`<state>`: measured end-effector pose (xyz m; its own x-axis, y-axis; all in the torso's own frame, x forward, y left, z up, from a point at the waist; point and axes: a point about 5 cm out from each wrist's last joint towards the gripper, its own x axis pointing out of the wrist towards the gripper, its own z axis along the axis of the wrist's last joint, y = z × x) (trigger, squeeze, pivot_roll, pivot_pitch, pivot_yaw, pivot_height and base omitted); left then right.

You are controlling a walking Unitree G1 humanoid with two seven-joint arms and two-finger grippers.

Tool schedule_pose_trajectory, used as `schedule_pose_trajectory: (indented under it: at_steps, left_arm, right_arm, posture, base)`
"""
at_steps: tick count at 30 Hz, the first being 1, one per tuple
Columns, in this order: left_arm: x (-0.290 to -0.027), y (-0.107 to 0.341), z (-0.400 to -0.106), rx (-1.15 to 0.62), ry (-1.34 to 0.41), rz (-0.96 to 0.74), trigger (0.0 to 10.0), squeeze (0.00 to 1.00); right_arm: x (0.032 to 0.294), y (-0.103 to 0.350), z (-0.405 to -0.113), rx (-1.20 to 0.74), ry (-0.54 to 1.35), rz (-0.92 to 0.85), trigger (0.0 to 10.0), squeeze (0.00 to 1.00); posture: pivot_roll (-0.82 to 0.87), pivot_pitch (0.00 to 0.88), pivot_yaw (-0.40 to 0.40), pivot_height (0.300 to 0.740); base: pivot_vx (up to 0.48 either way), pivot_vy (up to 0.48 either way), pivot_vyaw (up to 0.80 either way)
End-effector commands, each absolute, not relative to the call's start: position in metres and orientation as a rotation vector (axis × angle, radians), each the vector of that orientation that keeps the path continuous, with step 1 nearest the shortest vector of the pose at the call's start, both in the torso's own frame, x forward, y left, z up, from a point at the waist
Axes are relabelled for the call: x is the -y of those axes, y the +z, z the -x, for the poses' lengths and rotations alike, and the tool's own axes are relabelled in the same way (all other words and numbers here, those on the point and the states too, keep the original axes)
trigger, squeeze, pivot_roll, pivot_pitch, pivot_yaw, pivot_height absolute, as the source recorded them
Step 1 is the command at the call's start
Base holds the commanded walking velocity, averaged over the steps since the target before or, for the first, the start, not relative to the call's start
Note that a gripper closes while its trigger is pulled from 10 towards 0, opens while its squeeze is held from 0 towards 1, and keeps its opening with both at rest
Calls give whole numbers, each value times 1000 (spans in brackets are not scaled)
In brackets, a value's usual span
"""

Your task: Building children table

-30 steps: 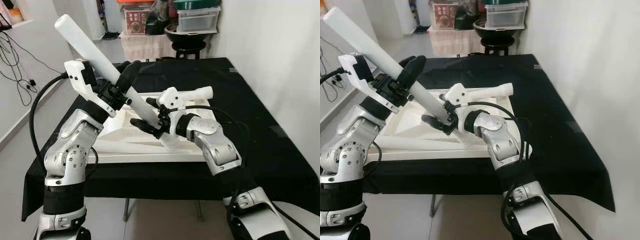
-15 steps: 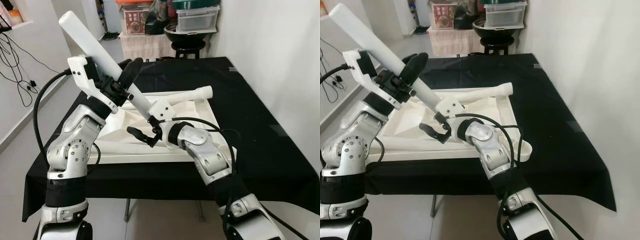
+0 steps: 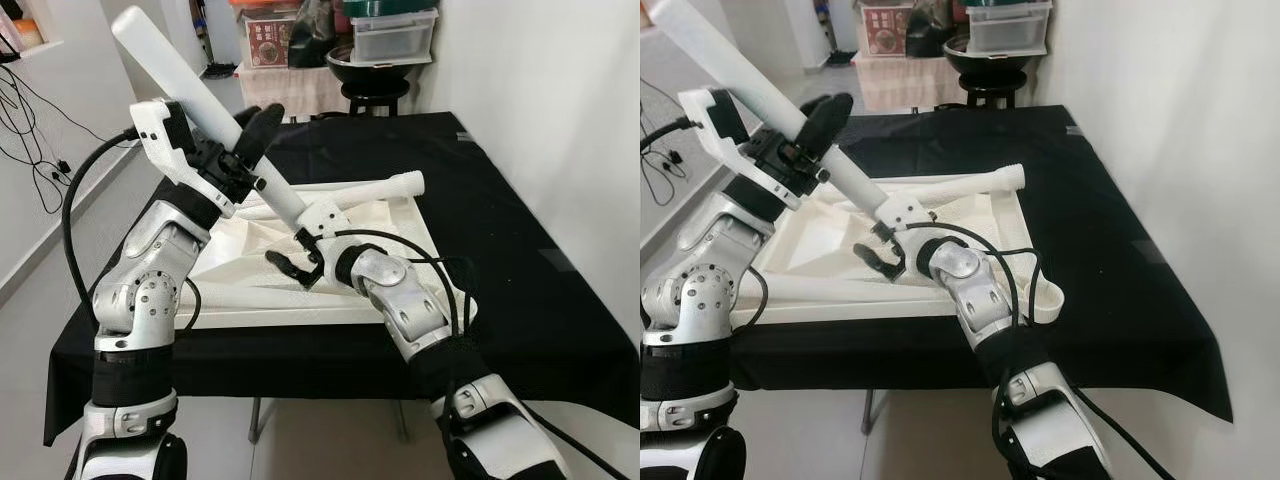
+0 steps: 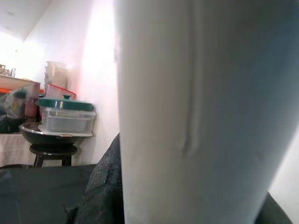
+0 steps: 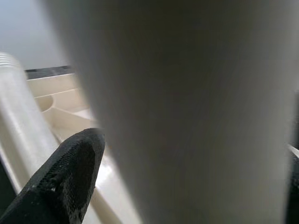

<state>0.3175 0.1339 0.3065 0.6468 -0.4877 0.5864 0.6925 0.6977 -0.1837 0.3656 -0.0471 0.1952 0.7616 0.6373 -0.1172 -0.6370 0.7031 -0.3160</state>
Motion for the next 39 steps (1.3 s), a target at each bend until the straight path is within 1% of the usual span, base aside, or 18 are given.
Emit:
schedule_pose_trajectory:
  at_steps: [1,5,10,11,13,14,20,29,30,31,32,33,35,37,39]
  left_arm:
    - [-107,313,-307,547,-884,447,0,0]
    - [-106,314,-307,551,-888,460,0,0]
    - [-103,319,-308,563,-894,481,0,0]
    - [-102,319,-308,566,-897,483,0,0]
    - [-102,320,-308,567,-899,484,0,0]
    - [-102,321,-308,568,-900,486,0,0]
    - [-100,323,-308,575,-905,492,0,0]
    - [-98,327,-308,591,-908,483,0,0]
    - [-96,328,-308,595,-904,467,2196,0]
    - [-96,328,-308,595,-904,467,2196,0]
    - [-96,328,-309,596,-901,455,6392,275]
    - [-95,328,-307,601,-918,437,10000,1000]
    - [-94,328,-305,605,-931,425,10000,1000]
    - [-104,327,-307,608,-877,422,10000,1000]
    - [-109,327,-308,607,-849,424,10000,1000]
  right_arm:
    - [42,194,-367,-9,709,352,10000,0]
    - [41,196,-367,4,702,337,10000,0]
    - [33,202,-367,44,712,288,10000,0]
    - [31,203,-366,57,726,284,6667,0]
    - [29,204,-366,64,736,284,6667,0]
    - [27,204,-365,72,745,294,0,0]
    - [24,203,-365,81,754,356,0,0]
    - [26,203,-367,76,738,376,0,0]
    - [28,202,-368,73,729,372,0,0]
    - [28,202,-368,73,729,372,0,0]
    - [29,202,-368,73,725,366,0,0]
    - [31,203,-369,73,716,349,0,0]
    - [32,203,-369,74,710,337,0,0]
    - [41,206,-373,76,664,276,0,0]
    - [45,207,-374,77,645,252,0,0]
  posture:
    - [-45,0,62,740]
    - [-48,0,64,740]
    - [-48,0,64,740]
    - [-48,0,64,740]
    - [-48,0,64,740]
    - [-45,0,66,740]
    - [-41,0,67,740]
    - [-43,0,67,740]
    - [-46,0,69,740]
    - [-46,0,69,740]
    - [-46,0,69,740]
    - [-47,0,71,740]
    - [-47,0,71,740]
    - [-49,0,71,740]
    - [-49,0,71,740]
  base:
    - [0,0,0]
    - [0,0,0]
    - [0,0,0]
    - [0,0,0]
    - [0,0,0]
    - [0,0,0]
    - [0,0,0]
    - [0,0,0]
    - [0,0,0]
    - [0,0,0]
    - [0,0,0]
    - [0,0,0]
    - [0,0,0]
    - [0,0,0]
    - [0,0,0]
